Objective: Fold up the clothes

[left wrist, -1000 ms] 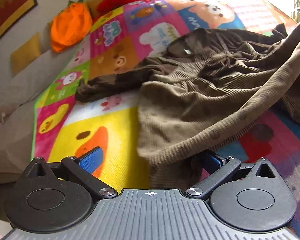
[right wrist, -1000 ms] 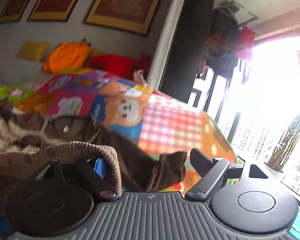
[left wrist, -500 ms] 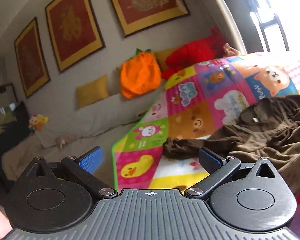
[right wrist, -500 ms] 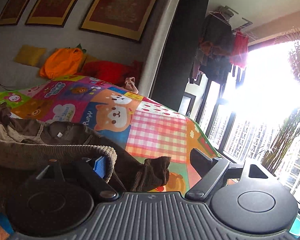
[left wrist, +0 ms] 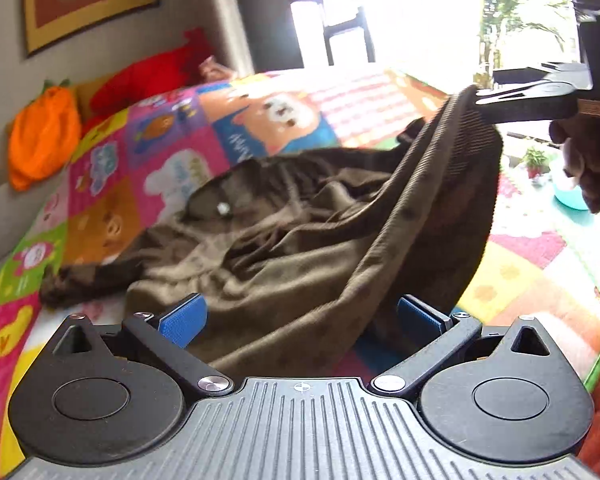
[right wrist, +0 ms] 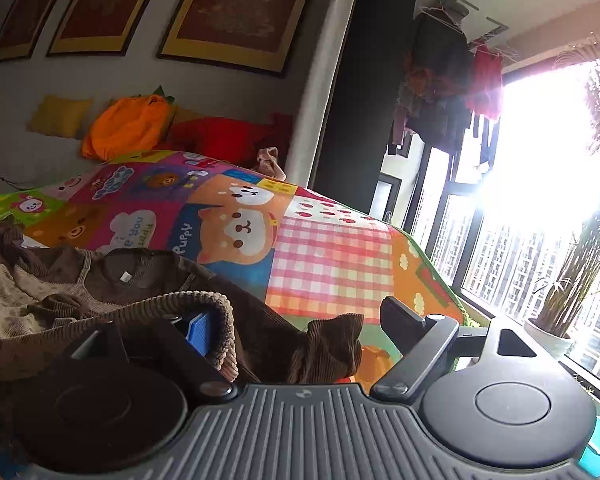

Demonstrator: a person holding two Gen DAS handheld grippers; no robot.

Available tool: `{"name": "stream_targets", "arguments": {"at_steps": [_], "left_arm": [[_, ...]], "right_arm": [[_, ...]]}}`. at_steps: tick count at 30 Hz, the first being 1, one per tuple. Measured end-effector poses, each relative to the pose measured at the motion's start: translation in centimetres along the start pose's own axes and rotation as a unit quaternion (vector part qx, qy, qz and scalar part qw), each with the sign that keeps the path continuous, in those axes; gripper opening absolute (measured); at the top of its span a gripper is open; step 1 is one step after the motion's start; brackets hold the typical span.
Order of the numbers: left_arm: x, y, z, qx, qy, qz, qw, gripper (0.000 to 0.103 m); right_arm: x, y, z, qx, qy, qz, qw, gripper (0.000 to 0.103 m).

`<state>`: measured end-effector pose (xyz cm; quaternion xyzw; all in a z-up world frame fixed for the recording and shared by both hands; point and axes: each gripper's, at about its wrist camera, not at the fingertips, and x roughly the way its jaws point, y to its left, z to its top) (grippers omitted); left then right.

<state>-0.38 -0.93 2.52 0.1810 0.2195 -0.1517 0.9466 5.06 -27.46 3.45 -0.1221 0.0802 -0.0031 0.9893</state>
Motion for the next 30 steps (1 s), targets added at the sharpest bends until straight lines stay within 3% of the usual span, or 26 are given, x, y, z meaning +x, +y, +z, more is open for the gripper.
{"name": "stream_targets", "arguments": {"at_steps": [3, 5, 10, 15, 21, 25, 28, 30], "left_arm": [[3.6, -3.7, 0.6, 0.111, 0.001, 0.044, 0.9929, 0.103], [5.7, -3.9, 0.0, 0.14, 0.021, 0.082, 0.9865, 0.103], [5.4, 2.8, -2.9, 0.069, 0.072, 0.169, 0.9807, 0.103], [1.6, 10.5, -6.4, 0.009, 0.111, 0.269, 0.9566, 0.103], [-3.4, 14.6, -4.9, 0.03, 0.087, 0.319, 0.9432, 0.103], [-6.2, 14.5, -0.1, 0.062, 0.02, 0.342, 0.9373, 0.103], [-7.7, 14.4, 2.1, 0.061, -0.013, 0.338, 0.9391, 0.103], [-8.2, 14.0, 2.0, 0.048, -0.01, 0.318, 0.9467, 0.103]], "right_arm": [[0.2, 0.0, 0.5, 0.01, -0.008, -0.002, 1.0, 0.083], [0.1, -0.3, 0.7, 0.013, -0.01, -0.007, 1.0, 0.083], [-0.2, -1.7, -0.1, 0.009, -0.008, -0.027, 1.0, 0.083], [0.5, -2.5, -1.4, 0.028, 0.013, -0.03, 0.999, 0.083], [0.2, -1.9, -1.4, 0.004, 0.014, -0.01, 1.0, 0.083], [-1.9, -2.3, 1.7, -0.02, -0.031, -0.005, 0.999, 0.083], [-2.9, -3.4, 3.5, -0.011, -0.041, 0.009, 0.999, 0.083], [-3.4, -3.9, 3.8, -0.008, -0.033, 0.018, 0.999, 0.084]]}}
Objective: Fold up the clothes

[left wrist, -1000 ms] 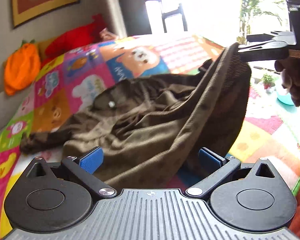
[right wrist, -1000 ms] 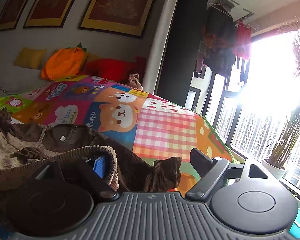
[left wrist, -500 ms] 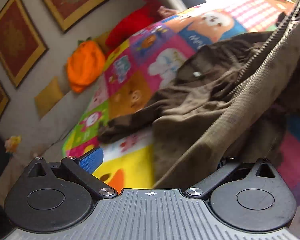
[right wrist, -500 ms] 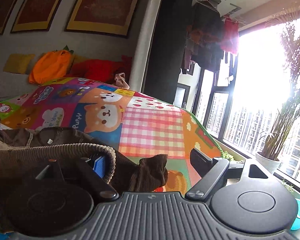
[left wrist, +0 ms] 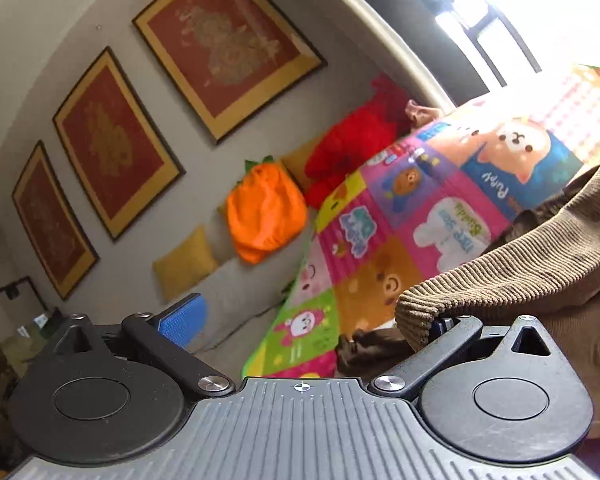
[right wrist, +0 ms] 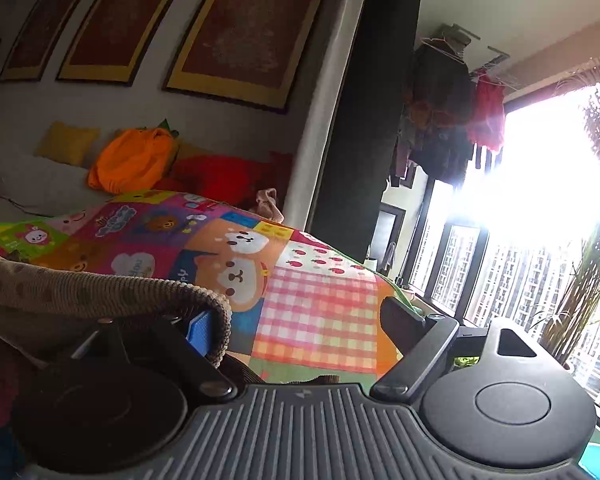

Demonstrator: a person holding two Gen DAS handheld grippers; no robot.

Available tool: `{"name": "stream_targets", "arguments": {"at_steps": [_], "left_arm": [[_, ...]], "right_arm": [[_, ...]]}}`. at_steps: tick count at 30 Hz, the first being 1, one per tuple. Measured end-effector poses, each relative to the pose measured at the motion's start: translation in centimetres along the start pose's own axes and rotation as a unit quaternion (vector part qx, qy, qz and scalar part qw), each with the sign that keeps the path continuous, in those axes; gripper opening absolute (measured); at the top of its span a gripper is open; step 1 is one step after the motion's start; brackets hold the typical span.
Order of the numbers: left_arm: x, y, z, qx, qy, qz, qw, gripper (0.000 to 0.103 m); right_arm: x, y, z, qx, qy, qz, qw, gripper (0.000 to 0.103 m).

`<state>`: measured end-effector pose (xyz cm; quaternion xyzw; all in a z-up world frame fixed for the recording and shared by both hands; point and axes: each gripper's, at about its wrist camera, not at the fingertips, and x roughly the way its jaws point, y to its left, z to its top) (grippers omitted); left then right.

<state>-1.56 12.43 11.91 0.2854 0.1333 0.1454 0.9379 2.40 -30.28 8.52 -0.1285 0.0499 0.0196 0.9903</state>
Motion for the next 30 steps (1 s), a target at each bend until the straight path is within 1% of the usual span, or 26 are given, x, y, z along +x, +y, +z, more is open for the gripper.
{"name": "stream_targets", "arguments": {"at_steps": [1, 3, 5, 8, 11, 14, 16, 17, 20, 21, 24, 27, 29, 30], "left_arm": [[-0.3, -0.2, -0.6, -0.003, 0.011, -0.016, 0.9998, 0.103], [-0.4, -1.3, -3.0, -0.006, 0.051, -0.044, 0.9977, 0.103], [-0.6, -2.4, -5.5, -0.01, 0.092, -0.071, 0.9931, 0.103], [-0.7, -3.5, -9.5, -0.005, 0.157, -0.115, 0.9809, 0.103], [-1.7, -3.1, -11.6, 0.004, 0.185, -0.149, 0.9714, 0.103], [-2.2, -1.8, -11.7, -0.022, 0.188, -0.184, 0.9644, 0.103], [-2.4, -0.8, -11.4, -0.044, 0.186, -0.209, 0.959, 0.103], [-2.6, -0.4, -11.2, -0.052, 0.182, -0.213, 0.9585, 0.103], [-2.9, 0.8, -10.5, -0.075, 0.165, -0.192, 0.9645, 0.103], [-2.9, 1.4, -10.2, -0.092, 0.157, -0.195, 0.9638, 0.103], [-3.3, 3.2, -9.4, -0.144, 0.131, -0.211, 0.958, 0.103], [-3.8, 4.4, -8.8, -0.168, 0.108, -0.197, 0.9599, 0.103], [-3.7, 4.8, -8.4, -0.182, 0.104, -0.182, 0.9606, 0.103], [-3.6, 4.9, -8.3, -0.188, 0.107, -0.181, 0.9593, 0.103]], "right_arm": [[-0.2, -0.1, -0.6, -0.003, 0.013, 0.003, 1.0, 0.084], [-0.5, -0.2, -2.4, -0.008, 0.046, 0.008, 0.999, 0.086], [-0.7, -0.3, -4.9, -0.007, 0.088, 0.016, 0.996, 0.086], [-1.0, -0.3, -8.9, 0.0, 0.159, 0.036, 0.987, 0.086], [-2.9, 0.1, -11.3, -0.048, 0.199, 0.083, 0.975, 0.09], [-4.8, 0.4, -11.7, -0.091, 0.201, 0.123, 0.967, 0.092], [-5.5, 0.0, -11.1, -0.088, 0.195, 0.142, 0.966, 0.093], [-5.8, -0.3, -10.8, -0.084, 0.189, 0.147, 0.967, 0.094], [-6.2, -1.5, -9.5, -0.057, 0.164, 0.137, 0.975, 0.097], [-6.2, -1.9, -9.1, -0.045, 0.156, 0.132, 0.978, 0.097], [-5.9, -3.5, -7.9, 0.007, 0.131, 0.148, 0.98, 0.097], [-6.3, -4.5, -6.7, 0.029, 0.106, 0.145, 0.983, 0.098], [-6.3, -4.6, -6.1, 0.035, 0.098, 0.14, 0.985, 0.099], [-6.2, -4.4, -5.9, 0.037, 0.096, 0.143, 0.984, 0.099]]}}
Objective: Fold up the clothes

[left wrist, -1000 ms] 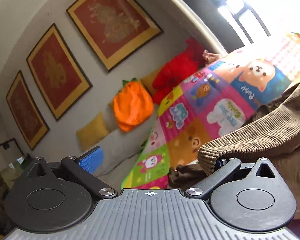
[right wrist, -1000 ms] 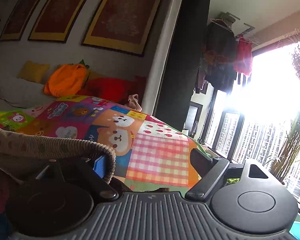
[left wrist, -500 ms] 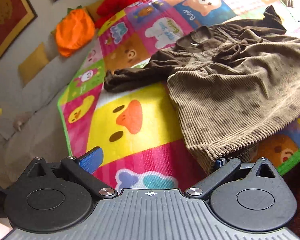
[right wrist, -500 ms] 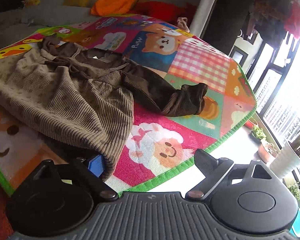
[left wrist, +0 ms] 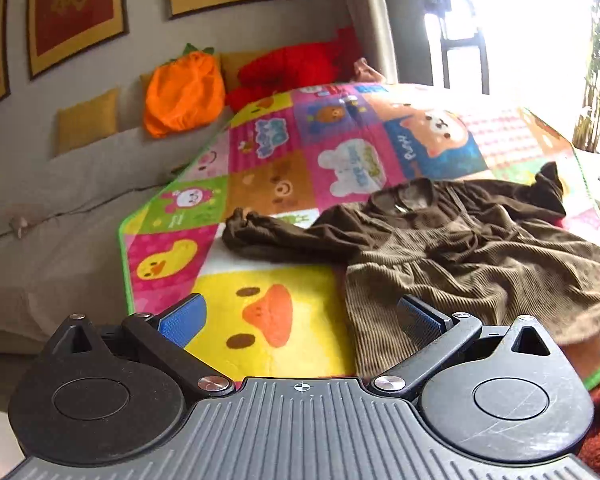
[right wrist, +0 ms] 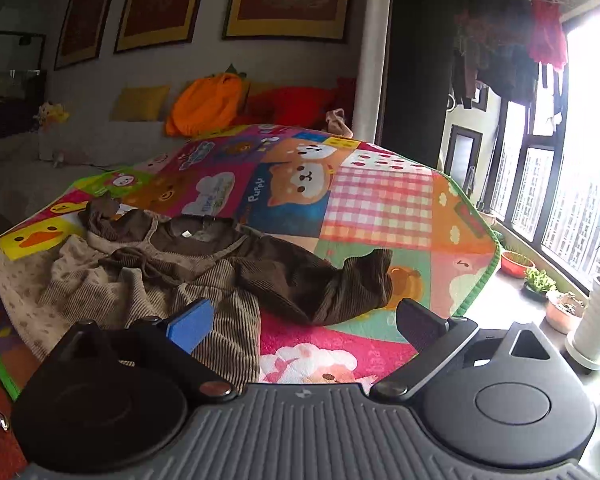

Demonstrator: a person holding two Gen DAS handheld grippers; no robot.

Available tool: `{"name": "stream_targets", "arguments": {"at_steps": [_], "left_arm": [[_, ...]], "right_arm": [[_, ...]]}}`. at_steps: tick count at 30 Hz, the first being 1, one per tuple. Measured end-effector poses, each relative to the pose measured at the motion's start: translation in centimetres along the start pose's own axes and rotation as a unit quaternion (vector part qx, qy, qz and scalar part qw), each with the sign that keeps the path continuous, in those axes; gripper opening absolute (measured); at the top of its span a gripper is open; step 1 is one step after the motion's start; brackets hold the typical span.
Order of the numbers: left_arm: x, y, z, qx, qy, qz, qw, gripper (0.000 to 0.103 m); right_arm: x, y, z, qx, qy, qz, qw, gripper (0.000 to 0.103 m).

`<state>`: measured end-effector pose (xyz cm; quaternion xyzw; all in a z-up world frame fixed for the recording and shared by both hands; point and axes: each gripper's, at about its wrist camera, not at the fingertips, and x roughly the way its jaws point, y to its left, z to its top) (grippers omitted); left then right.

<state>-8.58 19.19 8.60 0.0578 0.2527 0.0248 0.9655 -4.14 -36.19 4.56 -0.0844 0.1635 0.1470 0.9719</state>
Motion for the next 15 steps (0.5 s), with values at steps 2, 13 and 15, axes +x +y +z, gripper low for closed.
{"name": "stream_targets", "arguments": {"at_steps": [2, 13, 15], "left_arm": [[0.5, -0.1, 0.1, -0.009, 0.007, -0.007, 0.9999, 0.103], [5.2, -7.0, 0.6, 0.069, 0.029, -0.112, 0.9908, 0.103], [8.1, -6.6, 2.0, 0.026, 0.046, -0.138, 0.989, 0.103]], "right_arm": [[0.4, 1.3, 0.1, 0.003, 0.0, 0.021, 1.0, 0.098], [8.9, 10.5, 1.2, -0.034, 0.097, 0.183, 0.978, 0.062], [11.7, 9.7, 3.0, -0.017, 0.094, 0.167, 0.981, 0.062]]}}
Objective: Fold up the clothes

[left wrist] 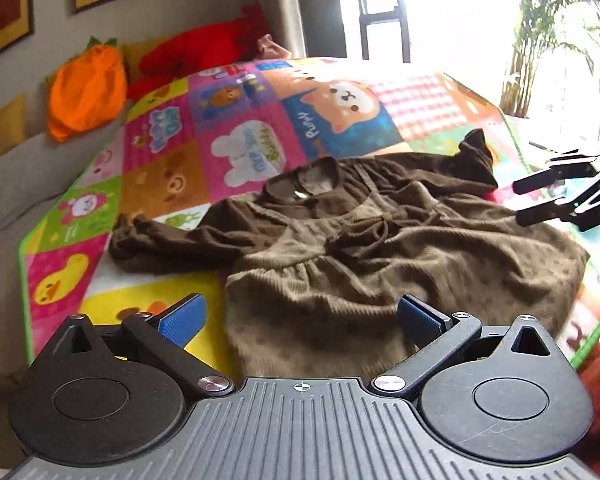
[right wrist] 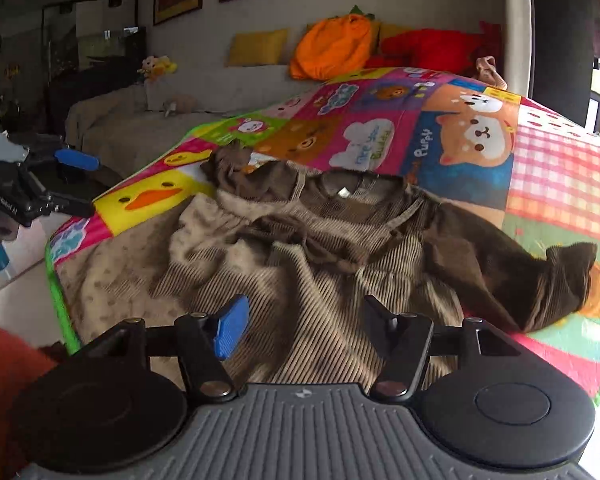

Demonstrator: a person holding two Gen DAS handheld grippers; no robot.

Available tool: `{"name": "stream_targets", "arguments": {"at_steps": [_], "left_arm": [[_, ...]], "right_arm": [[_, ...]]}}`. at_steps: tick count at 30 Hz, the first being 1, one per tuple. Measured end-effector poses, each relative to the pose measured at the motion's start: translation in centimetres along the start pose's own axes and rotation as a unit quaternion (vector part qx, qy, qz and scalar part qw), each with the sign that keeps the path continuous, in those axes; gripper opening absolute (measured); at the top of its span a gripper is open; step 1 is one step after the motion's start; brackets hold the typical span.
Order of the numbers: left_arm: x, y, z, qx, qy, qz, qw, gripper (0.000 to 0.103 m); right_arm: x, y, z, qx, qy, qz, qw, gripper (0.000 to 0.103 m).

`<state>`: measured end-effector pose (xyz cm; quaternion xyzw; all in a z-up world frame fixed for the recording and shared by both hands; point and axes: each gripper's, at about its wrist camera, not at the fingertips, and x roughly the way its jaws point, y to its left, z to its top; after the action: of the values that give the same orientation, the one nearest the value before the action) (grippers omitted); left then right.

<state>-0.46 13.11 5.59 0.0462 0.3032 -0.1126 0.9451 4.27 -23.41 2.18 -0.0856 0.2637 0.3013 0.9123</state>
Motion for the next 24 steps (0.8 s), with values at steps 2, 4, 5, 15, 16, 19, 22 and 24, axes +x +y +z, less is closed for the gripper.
{"name": "stream_targets", "arguments": {"at_steps": [2, 4, 5, 15, 16, 19, 22, 24], "left_arm": [[2.7, 1.8, 1.3, -0.067, 0.018, -0.016, 0.9974, 0.103], [5.1, 3.2, 2.2, -0.129, 0.027, -0.01, 0.9912, 0.103], [6.4, 4.0, 2.4, -0.155, 0.029, -0.008, 0.9875, 0.103], [14.5, 6.6, 5.3, -0.187, 0.027, 0.05, 0.9808, 0.103], [14.3, 6.5, 5.3, -0.19, 0.015, 0.05, 0.9805, 0.103], [13.5, 5.9, 5.7, -0.196, -0.028, 0.011, 0.9801, 0.103], [14.4, 5.8, 6.2, -0.231, -0.026, -0.085, 0.9689, 0.103], [16.0, 5.9, 6.3, -0.255, -0.009, -0.136, 0.9572, 0.103]], "right_arm": [[2.5, -2.2, 1.8, 0.029, 0.007, -0.025, 0.999, 0.062], [4.9, -5.2, 2.6, 0.079, 0.021, -0.05, 0.995, 0.063], [5.6, -6.6, 2.6, 0.103, 0.023, -0.062, 0.992, 0.063], [11.4, -11.7, 3.4, 0.106, 0.04, -0.091, 0.989, 0.067], [11.8, -11.5, 3.8, 0.1, 0.04, -0.082, 0.991, 0.067], [13.1, -11.5, 5.1, 0.116, 0.032, -0.043, 0.992, 0.067], [15.9, -12.4, 6.7, 0.168, 0.045, 0.008, 0.985, 0.066], [18.2, -12.7, 7.3, 0.168, 0.057, 0.012, 0.984, 0.066]]}}
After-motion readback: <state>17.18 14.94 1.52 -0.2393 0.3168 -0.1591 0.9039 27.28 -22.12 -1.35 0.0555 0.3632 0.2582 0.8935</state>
